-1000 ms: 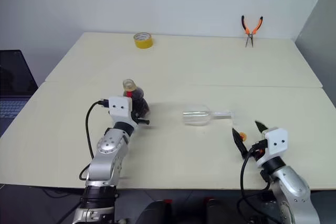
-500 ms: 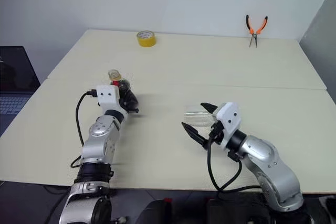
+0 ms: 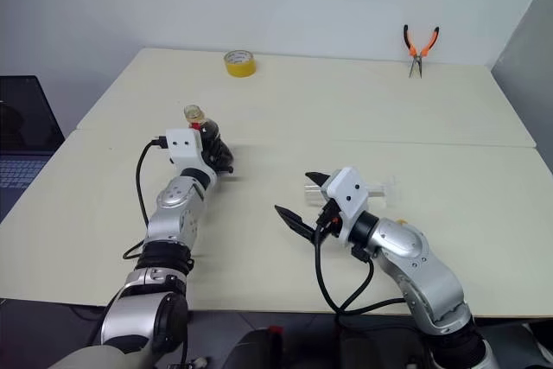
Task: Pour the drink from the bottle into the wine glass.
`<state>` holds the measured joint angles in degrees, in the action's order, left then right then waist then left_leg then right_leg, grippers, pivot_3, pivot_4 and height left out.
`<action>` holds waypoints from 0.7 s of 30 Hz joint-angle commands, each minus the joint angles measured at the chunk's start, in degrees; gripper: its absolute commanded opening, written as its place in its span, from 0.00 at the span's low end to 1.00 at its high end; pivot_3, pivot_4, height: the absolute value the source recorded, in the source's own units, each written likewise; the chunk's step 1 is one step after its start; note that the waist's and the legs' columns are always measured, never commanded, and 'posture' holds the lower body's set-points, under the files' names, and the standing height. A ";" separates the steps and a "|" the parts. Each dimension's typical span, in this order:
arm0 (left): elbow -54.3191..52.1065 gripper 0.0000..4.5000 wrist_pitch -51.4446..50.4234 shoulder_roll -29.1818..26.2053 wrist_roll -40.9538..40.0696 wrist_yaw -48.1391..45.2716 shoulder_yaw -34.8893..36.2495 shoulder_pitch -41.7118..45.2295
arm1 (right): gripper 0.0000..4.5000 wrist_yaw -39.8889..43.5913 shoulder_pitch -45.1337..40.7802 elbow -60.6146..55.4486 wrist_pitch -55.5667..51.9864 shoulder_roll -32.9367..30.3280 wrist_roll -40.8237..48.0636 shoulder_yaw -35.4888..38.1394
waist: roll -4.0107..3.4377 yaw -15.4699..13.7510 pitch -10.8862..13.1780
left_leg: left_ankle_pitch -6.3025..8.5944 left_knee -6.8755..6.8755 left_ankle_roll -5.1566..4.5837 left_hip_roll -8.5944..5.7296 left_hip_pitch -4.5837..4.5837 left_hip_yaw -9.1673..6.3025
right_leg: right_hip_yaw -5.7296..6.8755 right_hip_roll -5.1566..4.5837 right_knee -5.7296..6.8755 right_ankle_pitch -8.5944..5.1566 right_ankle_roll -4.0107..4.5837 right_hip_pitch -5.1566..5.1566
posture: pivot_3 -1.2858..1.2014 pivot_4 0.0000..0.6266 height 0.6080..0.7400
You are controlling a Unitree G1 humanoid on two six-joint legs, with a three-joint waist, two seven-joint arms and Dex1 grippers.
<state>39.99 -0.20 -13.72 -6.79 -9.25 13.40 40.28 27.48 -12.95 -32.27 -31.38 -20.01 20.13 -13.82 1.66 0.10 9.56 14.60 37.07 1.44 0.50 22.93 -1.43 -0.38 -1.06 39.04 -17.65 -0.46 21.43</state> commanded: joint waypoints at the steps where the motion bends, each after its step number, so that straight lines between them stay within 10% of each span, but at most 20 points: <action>1: 0.58 0.23 2.86 -0.50 -1.00 -1.13 0.27 1.39 | 1.00 0.13 -0.12 -1.60 0.65 0.19 -0.14 0.25 | 0.00 0.01 0.00 | 0.00 0.00 0.00 0.01 -0.02 -0.01 | 0.01 0.00 0.02 0.00 0.00 0.00 | 0.52 0.24 1.00; 11: -7.36 0.97 2.51 0.03 -0.76 -2.75 -1.38 -5.03 | 1.00 0.27 1.63 -4.36 -0.06 -1.91 -1.09 1.13 | 0.00 0.04 0.00 | -0.09 -0.01 0.15 0.02 -0.01 0.01 | -0.01 0.00 0.01 0.00 0.00 0.01 | 0.52 0.24 1.00; 21: -32.57 0.99 -9.55 -0.08 -1.37 -3.99 -3.38 -25.80 | 1.00 -5.83 11.17 -6.66 7.89 -8.56 -14.79 4.10 | -0.02 0.04 -0.01 | -0.07 -0.02 0.13 0.05 -0.06 0.01 | -0.05 0.00 0.04 0.00 0.00 -0.03 | 0.52 0.24 1.00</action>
<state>12.22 -7.83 -13.47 -7.65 -12.81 10.75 15.89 23.69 -2.15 -36.64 -27.46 -27.96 9.03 -11.46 1.64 0.14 9.55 14.52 37.06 1.58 0.55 22.86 -1.41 -0.44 -1.05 39.08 -17.65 -0.46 21.40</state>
